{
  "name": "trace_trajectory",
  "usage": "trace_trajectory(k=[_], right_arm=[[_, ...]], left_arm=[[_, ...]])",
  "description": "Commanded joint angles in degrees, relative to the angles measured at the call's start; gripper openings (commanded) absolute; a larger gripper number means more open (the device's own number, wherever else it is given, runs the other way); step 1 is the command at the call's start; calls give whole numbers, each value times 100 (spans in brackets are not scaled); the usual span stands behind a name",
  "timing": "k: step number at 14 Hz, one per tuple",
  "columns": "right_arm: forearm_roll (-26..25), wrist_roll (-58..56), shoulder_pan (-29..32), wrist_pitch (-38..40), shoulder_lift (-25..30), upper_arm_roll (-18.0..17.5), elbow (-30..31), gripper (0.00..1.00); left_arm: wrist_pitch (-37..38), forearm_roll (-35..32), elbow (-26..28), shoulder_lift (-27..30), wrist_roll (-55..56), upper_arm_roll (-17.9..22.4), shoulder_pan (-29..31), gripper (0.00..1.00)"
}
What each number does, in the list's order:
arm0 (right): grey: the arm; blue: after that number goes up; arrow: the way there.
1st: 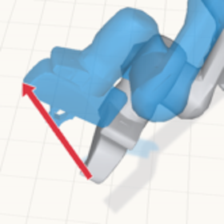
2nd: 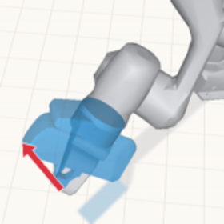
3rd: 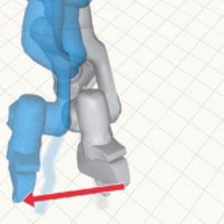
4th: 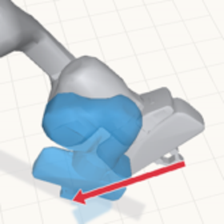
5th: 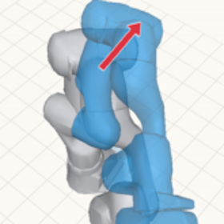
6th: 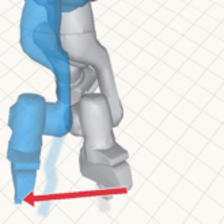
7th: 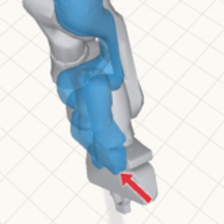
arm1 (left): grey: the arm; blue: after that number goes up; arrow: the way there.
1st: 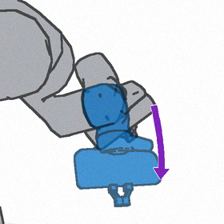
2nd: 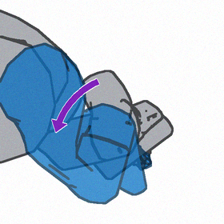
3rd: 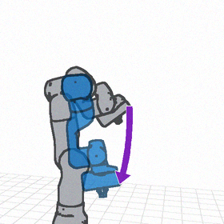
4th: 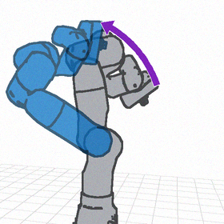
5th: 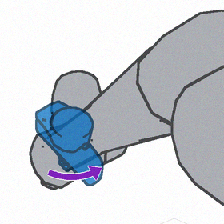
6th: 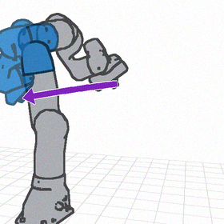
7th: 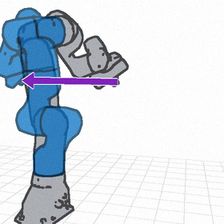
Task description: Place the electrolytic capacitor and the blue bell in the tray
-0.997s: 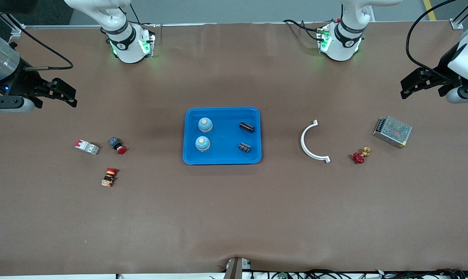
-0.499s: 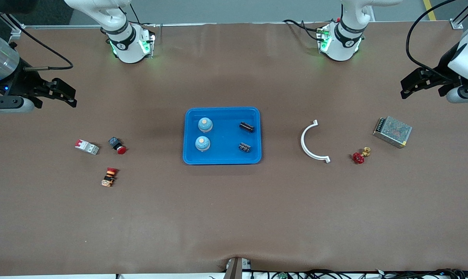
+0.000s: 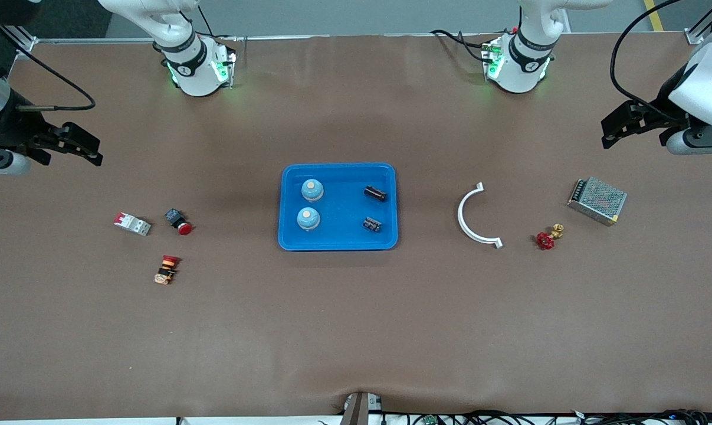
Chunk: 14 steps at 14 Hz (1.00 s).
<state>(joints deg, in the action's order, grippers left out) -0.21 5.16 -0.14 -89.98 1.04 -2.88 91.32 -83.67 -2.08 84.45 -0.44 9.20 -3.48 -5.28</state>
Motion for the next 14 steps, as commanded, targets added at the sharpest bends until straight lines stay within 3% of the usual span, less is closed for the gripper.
trace_trajectory(k=[1, 14], right_arm=[[-67, -59, 111, -11, 28, -2, 79, 100], [-23, -94, 330, -55, 10, 182, 79, 100]], left_arm=[[70, 68, 80, 149, -85, -21, 18, 100], [79, 103, 80, 158, 177, -206, 36, 100]])
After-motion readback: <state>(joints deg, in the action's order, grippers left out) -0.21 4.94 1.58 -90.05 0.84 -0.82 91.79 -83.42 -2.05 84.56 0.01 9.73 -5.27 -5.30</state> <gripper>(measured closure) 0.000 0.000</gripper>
